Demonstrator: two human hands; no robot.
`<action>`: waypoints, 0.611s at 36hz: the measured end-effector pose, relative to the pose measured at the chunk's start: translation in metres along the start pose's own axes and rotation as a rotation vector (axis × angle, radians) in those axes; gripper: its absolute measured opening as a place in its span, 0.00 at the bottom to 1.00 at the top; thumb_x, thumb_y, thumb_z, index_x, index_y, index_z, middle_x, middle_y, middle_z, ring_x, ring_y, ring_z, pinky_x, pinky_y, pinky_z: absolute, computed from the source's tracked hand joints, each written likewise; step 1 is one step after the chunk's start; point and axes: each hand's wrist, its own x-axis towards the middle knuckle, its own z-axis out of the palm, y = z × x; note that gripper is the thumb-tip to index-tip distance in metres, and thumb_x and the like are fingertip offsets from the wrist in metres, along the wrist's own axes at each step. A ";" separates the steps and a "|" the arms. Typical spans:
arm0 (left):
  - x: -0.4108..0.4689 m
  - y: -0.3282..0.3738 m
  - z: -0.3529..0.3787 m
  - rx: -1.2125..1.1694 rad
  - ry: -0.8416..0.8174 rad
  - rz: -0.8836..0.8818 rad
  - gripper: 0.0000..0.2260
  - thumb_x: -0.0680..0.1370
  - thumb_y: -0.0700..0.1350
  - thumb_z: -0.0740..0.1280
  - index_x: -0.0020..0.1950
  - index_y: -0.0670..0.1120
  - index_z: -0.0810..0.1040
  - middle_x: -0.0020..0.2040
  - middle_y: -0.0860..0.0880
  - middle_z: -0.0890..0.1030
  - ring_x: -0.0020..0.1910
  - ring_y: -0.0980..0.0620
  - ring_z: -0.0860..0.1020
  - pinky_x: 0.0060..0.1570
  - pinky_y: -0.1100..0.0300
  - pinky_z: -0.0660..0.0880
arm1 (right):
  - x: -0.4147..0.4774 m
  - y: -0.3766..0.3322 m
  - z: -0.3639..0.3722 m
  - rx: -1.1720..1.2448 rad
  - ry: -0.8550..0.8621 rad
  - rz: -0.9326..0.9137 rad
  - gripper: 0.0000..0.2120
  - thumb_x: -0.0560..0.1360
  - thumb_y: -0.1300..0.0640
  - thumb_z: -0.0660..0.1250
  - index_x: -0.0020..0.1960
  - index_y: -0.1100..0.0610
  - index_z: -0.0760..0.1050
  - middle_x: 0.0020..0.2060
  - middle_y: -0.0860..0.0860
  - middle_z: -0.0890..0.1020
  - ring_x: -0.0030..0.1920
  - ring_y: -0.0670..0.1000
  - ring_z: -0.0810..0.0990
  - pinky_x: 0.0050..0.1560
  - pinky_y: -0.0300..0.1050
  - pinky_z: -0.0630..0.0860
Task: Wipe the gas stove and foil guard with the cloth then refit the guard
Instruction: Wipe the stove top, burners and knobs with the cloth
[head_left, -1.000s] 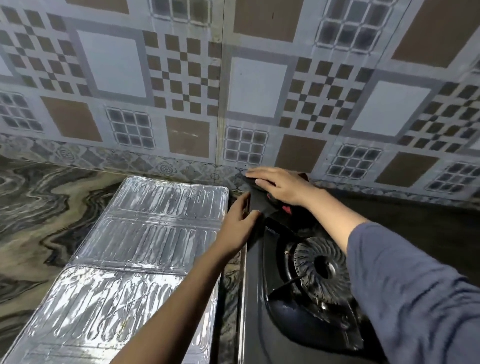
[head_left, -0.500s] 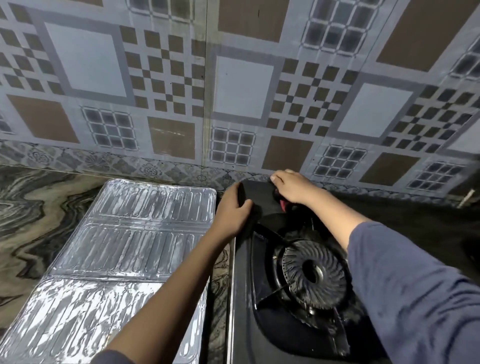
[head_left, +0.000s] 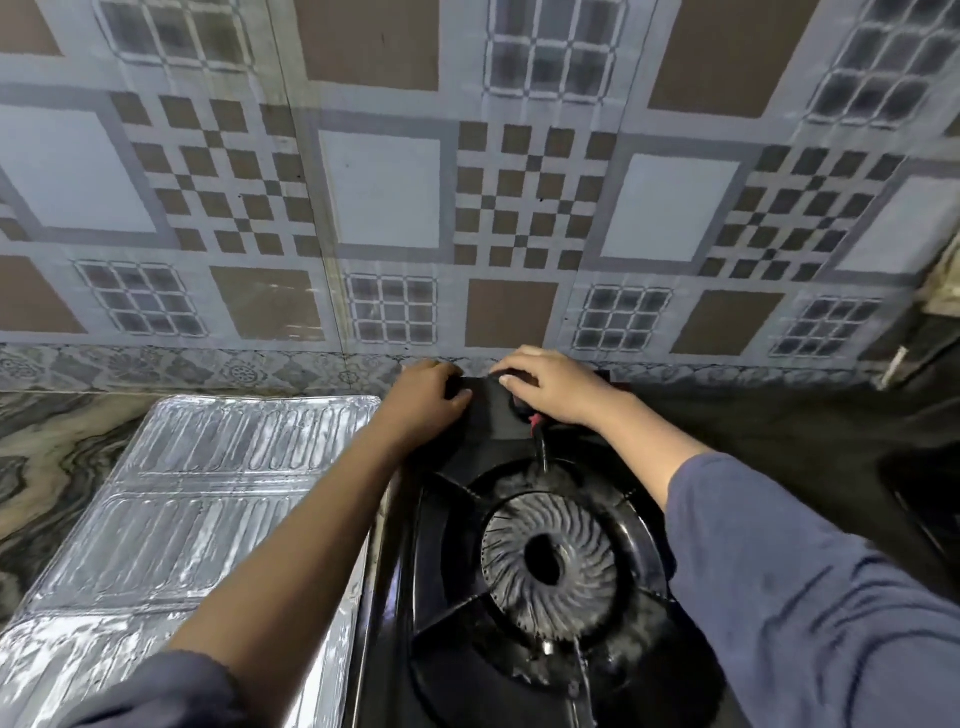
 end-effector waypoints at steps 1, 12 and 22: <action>0.002 0.003 0.000 0.015 -0.009 0.003 0.16 0.76 0.47 0.64 0.60 0.40 0.75 0.58 0.39 0.77 0.57 0.41 0.75 0.57 0.54 0.71 | -0.005 0.005 -0.001 -0.006 0.027 0.015 0.14 0.79 0.48 0.56 0.61 0.48 0.73 0.60 0.47 0.75 0.60 0.52 0.74 0.58 0.53 0.73; 0.024 0.056 0.014 0.127 -0.121 0.044 0.15 0.76 0.51 0.64 0.58 0.43 0.78 0.57 0.42 0.80 0.56 0.43 0.77 0.53 0.54 0.73 | -0.048 0.059 -0.025 -0.055 0.099 0.159 0.15 0.79 0.48 0.55 0.62 0.49 0.72 0.63 0.48 0.73 0.61 0.54 0.73 0.54 0.51 0.73; 0.045 0.103 0.031 0.118 -0.268 0.046 0.15 0.76 0.53 0.64 0.56 0.44 0.79 0.56 0.44 0.81 0.55 0.45 0.77 0.51 0.56 0.73 | -0.087 0.097 -0.041 -0.059 0.139 0.215 0.15 0.80 0.47 0.53 0.63 0.47 0.70 0.62 0.47 0.71 0.57 0.54 0.75 0.47 0.51 0.74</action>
